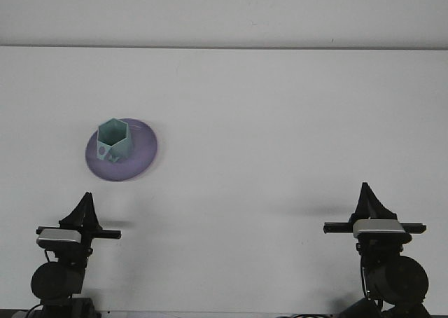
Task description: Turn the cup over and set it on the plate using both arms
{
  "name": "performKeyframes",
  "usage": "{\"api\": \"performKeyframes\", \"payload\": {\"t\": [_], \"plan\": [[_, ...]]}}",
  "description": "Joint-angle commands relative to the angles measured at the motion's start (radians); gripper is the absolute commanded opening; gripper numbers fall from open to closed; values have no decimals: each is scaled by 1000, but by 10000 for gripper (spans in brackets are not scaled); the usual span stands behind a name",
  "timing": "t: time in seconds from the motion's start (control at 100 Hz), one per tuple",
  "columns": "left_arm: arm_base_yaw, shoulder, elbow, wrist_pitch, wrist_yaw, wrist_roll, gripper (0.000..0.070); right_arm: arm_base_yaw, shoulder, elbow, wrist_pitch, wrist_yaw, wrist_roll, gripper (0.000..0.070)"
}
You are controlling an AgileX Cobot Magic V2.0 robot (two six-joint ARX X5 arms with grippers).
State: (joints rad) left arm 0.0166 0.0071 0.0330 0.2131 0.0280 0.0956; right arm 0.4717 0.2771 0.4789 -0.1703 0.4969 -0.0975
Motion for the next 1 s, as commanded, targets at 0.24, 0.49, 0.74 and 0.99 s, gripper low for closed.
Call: {"api": "performKeyframes", "payload": {"t": [0.24, 0.49, 0.74, 0.99], "plan": [[0, -4, -19, 13, -3, 16, 14, 5, 5, 5, 10, 1, -4, 1], [0, -4, -19, 13, -3, 16, 14, 5, 4, 5, 10, 1, -4, 1], [0, -4, -19, 13, -3, 16, 14, 5, 4, 5, 10, 1, -4, 1], [0, -4, -19, 13, -3, 16, 14, 3, 4, -1, 14, -10, -45, 1]]}}
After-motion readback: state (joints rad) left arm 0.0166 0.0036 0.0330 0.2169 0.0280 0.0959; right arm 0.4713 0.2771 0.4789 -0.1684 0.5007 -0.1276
